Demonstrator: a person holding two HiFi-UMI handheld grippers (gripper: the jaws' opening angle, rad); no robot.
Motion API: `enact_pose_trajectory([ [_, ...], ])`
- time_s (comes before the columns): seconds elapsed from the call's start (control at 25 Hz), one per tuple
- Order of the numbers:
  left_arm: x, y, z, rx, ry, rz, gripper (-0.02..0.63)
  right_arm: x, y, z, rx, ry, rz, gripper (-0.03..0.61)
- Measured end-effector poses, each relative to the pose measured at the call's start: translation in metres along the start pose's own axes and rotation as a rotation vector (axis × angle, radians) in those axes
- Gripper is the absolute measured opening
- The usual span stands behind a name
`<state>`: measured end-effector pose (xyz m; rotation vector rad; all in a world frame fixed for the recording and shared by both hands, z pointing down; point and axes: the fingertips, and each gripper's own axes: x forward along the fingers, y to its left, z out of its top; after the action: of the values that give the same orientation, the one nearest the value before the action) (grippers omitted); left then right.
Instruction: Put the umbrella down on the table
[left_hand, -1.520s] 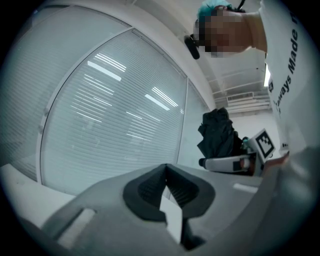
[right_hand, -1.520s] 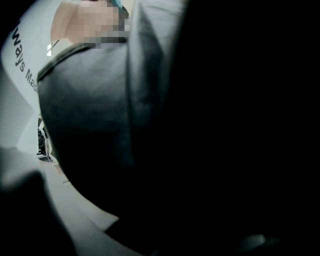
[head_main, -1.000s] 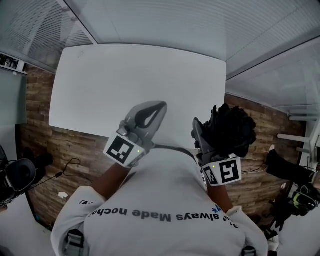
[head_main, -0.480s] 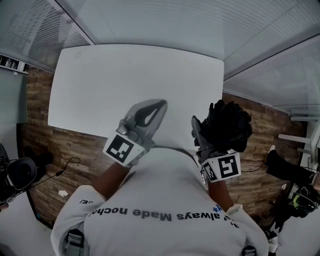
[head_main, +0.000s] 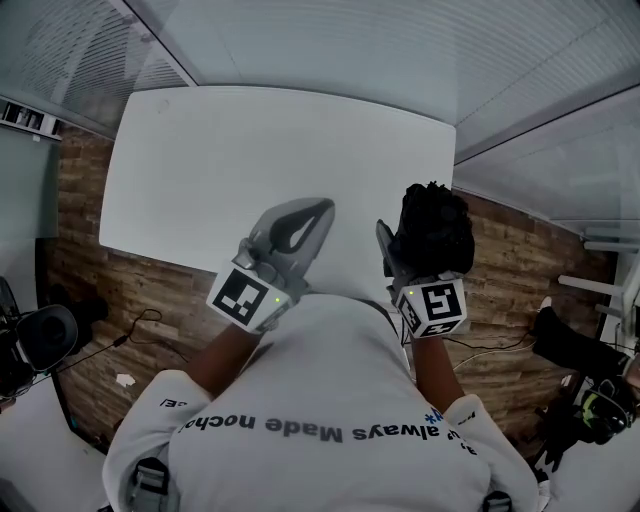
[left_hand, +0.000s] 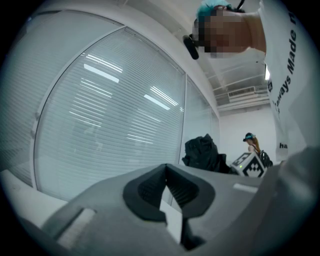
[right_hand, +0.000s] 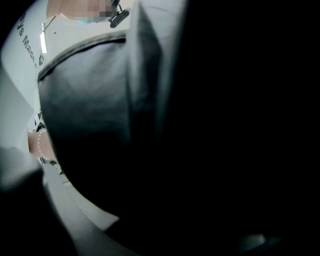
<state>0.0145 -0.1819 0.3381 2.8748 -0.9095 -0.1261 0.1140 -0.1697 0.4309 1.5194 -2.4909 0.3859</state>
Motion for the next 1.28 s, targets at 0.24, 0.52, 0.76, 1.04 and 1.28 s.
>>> enact_pose_trajectory([
  [0.24,-0.004,0.007,-0.002,-0.008,0.019,0.01,0.003,0.029,-0.01,-0.043,-0.011,0.108,-0.006,0.23],
  [0.52,-0.004,0.01,-0.001,-0.006,0.023,0.01,0.003,0.057,-0.02,-0.1,-0.012,0.256,-0.005,0.23],
  [0.76,-0.002,0.013,0.002,-0.007,0.021,0.009,0.003,0.08,-0.032,-0.151,-0.009,0.399,0.001,0.23],
  [1.04,0.001,0.01,-0.002,-0.007,0.032,0.005,0.003,0.104,-0.05,-0.204,-0.004,0.562,0.014,0.23],
  [1.28,-0.001,0.01,-0.002,-0.004,0.038,0.012,0.003,0.119,-0.058,-0.236,-0.004,0.687,0.038,0.23],
])
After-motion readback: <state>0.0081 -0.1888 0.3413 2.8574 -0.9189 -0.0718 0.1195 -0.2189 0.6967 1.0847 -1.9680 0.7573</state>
